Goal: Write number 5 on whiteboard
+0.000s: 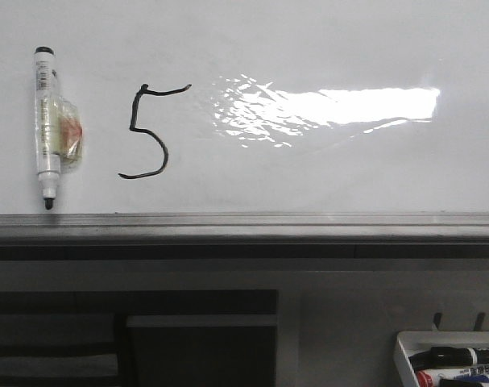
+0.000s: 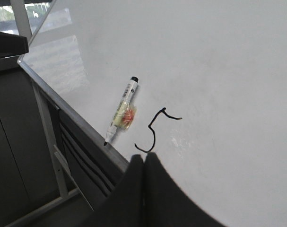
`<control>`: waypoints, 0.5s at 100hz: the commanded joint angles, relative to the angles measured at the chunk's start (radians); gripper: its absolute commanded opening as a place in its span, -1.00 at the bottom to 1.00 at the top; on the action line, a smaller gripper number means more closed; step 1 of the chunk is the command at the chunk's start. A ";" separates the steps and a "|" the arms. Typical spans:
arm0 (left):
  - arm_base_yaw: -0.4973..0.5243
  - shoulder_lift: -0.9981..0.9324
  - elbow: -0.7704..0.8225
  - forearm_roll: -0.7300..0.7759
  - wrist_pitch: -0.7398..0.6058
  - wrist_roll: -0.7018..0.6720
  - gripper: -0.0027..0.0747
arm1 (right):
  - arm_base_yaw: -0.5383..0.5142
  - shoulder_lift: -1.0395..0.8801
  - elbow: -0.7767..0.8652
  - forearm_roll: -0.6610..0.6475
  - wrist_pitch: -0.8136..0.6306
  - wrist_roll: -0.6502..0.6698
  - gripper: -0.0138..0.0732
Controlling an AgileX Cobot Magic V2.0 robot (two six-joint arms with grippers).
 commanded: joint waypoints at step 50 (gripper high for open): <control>-0.020 -0.149 0.129 0.024 -0.060 0.000 -0.98 | -0.004 -0.490 0.272 -0.014 -0.053 -0.004 -0.82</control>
